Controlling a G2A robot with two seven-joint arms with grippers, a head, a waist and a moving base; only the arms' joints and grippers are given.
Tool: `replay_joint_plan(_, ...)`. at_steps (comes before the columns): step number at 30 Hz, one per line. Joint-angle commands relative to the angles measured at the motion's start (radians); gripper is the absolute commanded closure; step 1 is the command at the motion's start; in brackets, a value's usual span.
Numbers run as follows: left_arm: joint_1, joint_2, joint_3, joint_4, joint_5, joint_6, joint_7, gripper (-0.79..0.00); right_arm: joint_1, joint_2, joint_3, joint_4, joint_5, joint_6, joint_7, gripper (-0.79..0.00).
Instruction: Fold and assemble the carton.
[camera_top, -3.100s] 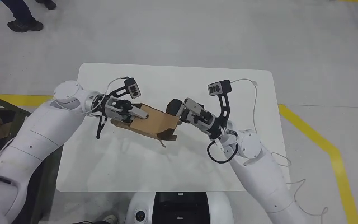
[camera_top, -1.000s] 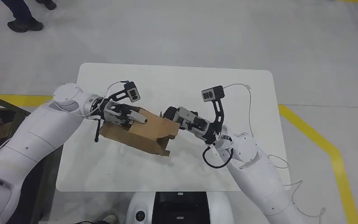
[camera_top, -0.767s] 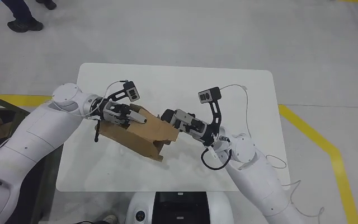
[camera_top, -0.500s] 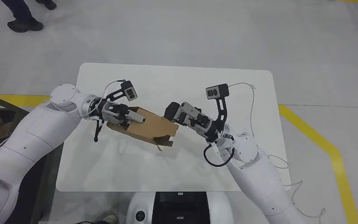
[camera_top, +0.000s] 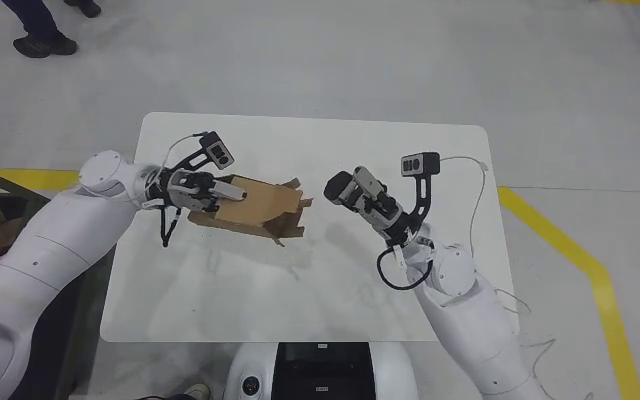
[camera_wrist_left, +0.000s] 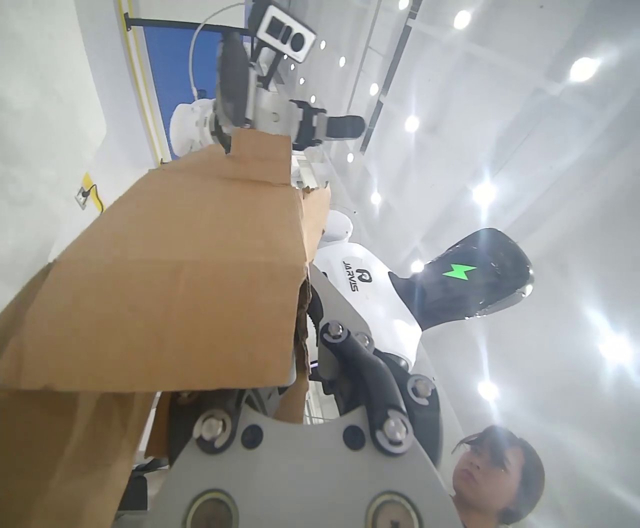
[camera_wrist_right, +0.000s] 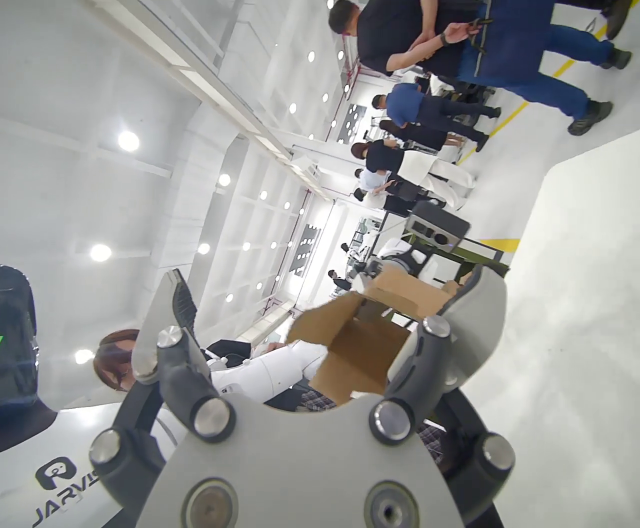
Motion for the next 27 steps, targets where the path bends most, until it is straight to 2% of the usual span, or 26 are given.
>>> replay_joint_plan(1,0.005,0.002,-0.010,-0.006,-0.018,0.007,0.000,0.000,-0.013,0.002,0.006,0.002,-0.007,0.015,0.000,-0.785)
replay_joint_plan(12,0.024,0.011,-0.076,-0.043,-0.080,0.038,0.000,0.000,-0.026,0.005,-0.038,0.025,-0.025,0.097,0.073,-0.785)
replay_joint_plan(27,0.035,0.003,-0.134,-0.086,-0.080,0.061,0.000,0.000,0.071,-0.020,-0.162,0.069,-0.047,0.110,0.082,-0.785)
